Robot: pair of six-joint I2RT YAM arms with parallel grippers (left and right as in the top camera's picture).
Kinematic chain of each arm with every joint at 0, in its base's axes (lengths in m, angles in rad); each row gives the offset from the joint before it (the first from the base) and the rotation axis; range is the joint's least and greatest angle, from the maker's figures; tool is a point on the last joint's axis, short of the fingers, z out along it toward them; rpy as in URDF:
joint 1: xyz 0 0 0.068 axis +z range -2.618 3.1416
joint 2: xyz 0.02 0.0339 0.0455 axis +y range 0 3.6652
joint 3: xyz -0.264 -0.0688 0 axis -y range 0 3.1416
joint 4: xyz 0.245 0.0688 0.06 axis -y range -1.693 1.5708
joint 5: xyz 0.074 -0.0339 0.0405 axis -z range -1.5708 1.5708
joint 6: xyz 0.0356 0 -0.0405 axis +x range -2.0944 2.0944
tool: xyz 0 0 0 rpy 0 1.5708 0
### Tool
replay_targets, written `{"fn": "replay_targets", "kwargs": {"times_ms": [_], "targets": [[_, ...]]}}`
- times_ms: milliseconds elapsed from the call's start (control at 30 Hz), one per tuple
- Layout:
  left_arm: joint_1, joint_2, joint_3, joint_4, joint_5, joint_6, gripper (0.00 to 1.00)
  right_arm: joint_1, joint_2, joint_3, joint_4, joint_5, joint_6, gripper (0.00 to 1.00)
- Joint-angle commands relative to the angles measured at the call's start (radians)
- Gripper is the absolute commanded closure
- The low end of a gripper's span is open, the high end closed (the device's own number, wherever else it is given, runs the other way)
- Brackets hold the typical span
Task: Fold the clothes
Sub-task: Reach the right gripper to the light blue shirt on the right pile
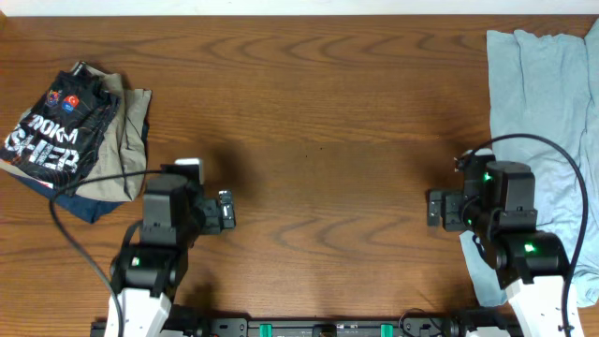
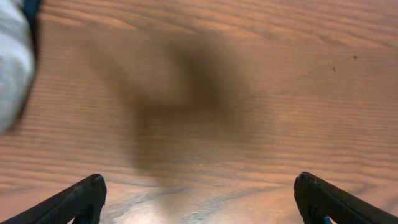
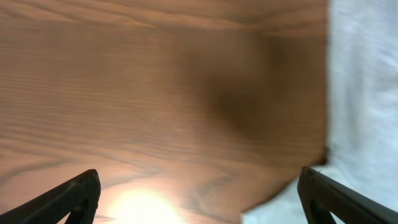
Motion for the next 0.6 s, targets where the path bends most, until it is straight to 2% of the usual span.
{"fn": "replay_targets", "kwargs": {"times_ms": [0,67,200,267,567], "targets": [[0.006,0.05,0.037,-0.003,0.055,-0.009,0.02,0.008,0.006,0.025,-0.02,-0.093,0.018,0.01],[0.006,0.068,0.037,-0.004,0.055,-0.009,0.02,0.002,0.006,0.024,-0.029,-0.01,0.046,0.01],[0.006,0.082,0.037,-0.003,0.055,-0.009,0.02,-0.054,0.023,0.022,-0.14,0.349,0.38,0.01],[0.006,0.083,0.037,-0.004,0.054,-0.009,0.02,-0.098,0.042,0.013,-0.19,0.421,0.482,0.01],[0.006,0.083,0.037,-0.003,0.054,-0.009,0.02,-0.271,0.176,-0.076,-0.145,0.419,0.504,0.01]]}}
